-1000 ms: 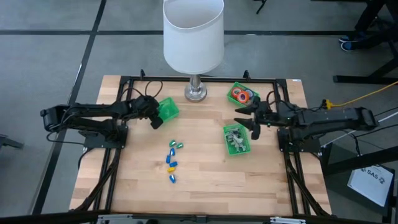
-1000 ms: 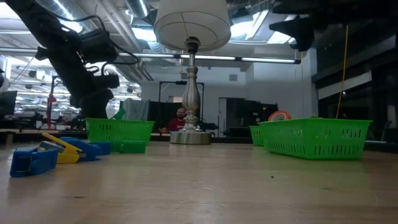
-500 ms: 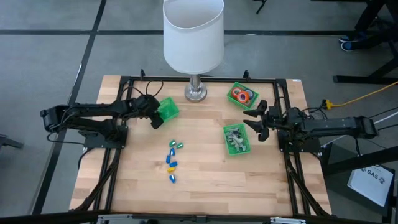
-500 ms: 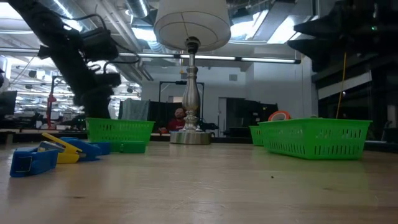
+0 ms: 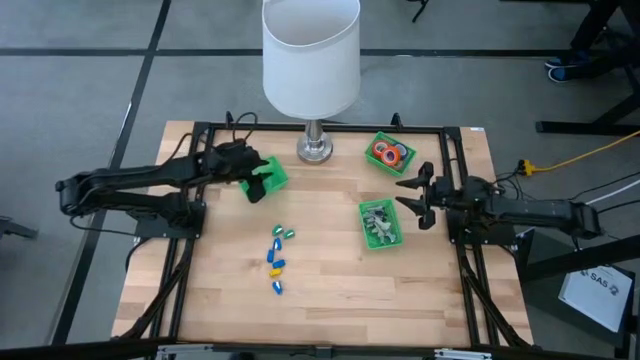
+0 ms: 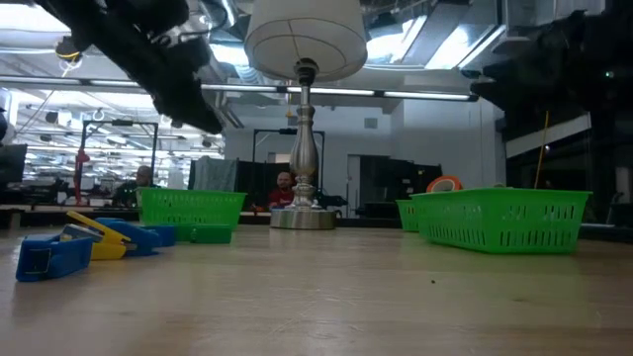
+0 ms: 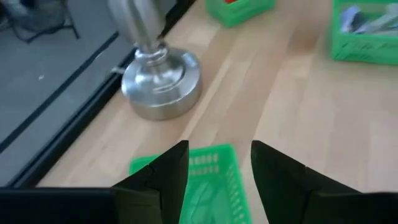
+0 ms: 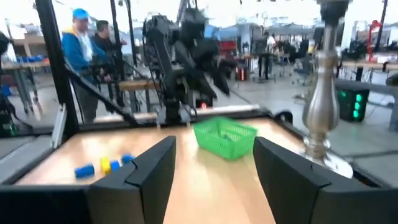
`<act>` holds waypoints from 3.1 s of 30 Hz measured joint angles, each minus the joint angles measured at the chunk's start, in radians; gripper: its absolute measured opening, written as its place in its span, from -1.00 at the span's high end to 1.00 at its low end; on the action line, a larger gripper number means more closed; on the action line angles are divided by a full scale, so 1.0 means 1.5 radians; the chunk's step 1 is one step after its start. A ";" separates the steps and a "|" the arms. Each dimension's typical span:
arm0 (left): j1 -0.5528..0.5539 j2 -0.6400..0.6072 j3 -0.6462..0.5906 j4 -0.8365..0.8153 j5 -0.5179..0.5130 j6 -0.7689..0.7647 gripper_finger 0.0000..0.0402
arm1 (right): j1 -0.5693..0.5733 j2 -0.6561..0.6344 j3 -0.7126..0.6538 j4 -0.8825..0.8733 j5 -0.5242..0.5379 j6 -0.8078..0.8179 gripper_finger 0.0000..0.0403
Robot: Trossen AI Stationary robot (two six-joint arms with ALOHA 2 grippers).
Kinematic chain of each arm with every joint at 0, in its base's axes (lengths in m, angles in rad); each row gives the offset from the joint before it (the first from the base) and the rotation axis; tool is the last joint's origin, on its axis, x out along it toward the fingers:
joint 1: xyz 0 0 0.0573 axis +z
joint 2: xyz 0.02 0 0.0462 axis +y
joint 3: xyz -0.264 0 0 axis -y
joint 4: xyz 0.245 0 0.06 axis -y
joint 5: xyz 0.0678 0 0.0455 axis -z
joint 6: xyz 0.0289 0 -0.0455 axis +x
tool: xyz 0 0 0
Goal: Pick and place Stapler, Stapler remover, tape
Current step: Put the green stapler into the left green bin
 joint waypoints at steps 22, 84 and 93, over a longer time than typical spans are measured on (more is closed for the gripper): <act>-0.326 -0.034 0.000 -0.047 -0.183 -0.119 0.27 | -0.087 -0.147 0.000 -0.237 0.038 -0.015 -0.09; -0.373 0.382 0.001 0.054 -0.099 -0.220 0.44 | -0.087 -0.147 0.000 -0.237 0.040 -0.015 -0.09; -0.372 0.364 -0.002 0.051 -0.115 -0.145 0.73 | -0.087 -0.147 0.000 -0.237 0.040 -0.015 -0.09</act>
